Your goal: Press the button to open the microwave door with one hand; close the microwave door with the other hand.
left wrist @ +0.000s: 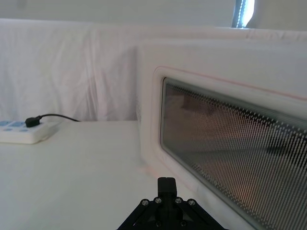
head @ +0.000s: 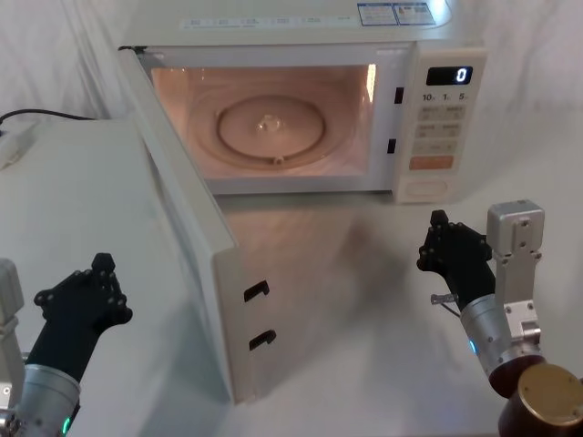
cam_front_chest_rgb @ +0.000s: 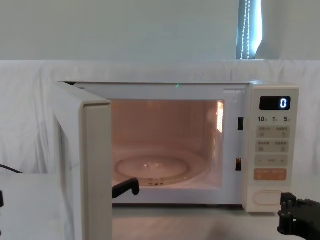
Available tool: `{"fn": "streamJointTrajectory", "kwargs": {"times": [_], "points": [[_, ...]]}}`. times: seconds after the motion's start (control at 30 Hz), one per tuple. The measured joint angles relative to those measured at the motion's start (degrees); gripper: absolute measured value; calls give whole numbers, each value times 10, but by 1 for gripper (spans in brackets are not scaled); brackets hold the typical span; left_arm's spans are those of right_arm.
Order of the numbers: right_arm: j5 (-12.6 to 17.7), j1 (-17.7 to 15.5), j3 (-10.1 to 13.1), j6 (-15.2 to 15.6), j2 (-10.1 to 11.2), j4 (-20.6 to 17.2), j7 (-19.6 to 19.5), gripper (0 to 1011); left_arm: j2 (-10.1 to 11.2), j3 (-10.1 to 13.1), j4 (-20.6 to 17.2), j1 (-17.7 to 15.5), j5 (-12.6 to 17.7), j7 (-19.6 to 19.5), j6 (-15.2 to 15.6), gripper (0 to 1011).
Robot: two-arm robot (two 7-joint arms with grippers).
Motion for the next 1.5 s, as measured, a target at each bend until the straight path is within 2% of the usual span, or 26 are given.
{"fn": "streamJointTrajectory", "kwargs": {"times": [0.6,0.8,1.5], "points": [[0,0,0,0,0,0,0,0,-6,-2,-18,-38,9,-39,22,0],[0,0,0,0,0,0,0,0,-1,7,-19,-61,9,-52,33,0],[0,0,0,0,0,0,0,0,4,39,7,-129,21,-64,43,0]]}}
